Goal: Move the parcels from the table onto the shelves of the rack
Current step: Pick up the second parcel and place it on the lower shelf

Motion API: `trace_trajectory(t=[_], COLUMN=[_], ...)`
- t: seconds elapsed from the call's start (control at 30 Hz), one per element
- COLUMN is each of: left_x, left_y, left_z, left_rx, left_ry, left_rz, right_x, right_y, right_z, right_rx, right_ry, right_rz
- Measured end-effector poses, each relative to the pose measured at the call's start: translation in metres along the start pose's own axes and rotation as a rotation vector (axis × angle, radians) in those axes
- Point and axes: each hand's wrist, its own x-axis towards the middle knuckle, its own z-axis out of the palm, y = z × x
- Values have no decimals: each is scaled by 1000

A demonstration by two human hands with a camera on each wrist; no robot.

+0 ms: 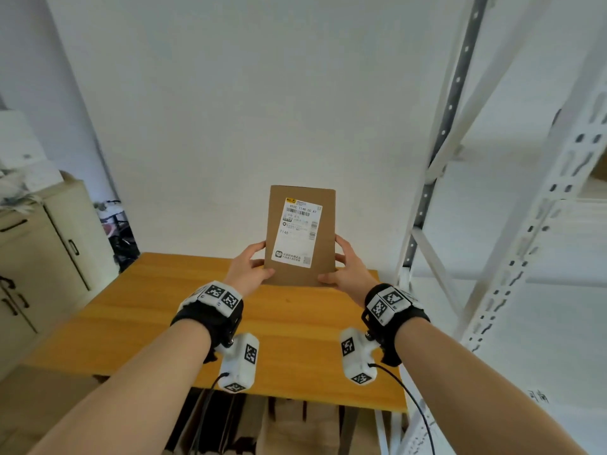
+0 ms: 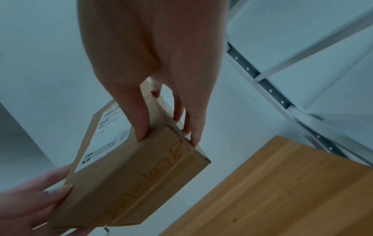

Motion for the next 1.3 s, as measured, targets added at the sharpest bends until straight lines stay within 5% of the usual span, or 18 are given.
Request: trace_trajectory(t=[0.43, 0.83, 1.3], left_x=[-113, -189, -258], left_y=[21, 28, 52], left_z=[84, 176, 335], left_rx=[-69, 26, -53], left_ry=[-129, -299, -217], left_rz=[-45, -78, -120], right_x=[-164, -278, -349], right_y=[-2, 55, 99], right_z=[-70, -147, -299], right_rx=[-63, 65, 63], right_ry=[134, 218, 146], right_rz=[76, 192, 216])
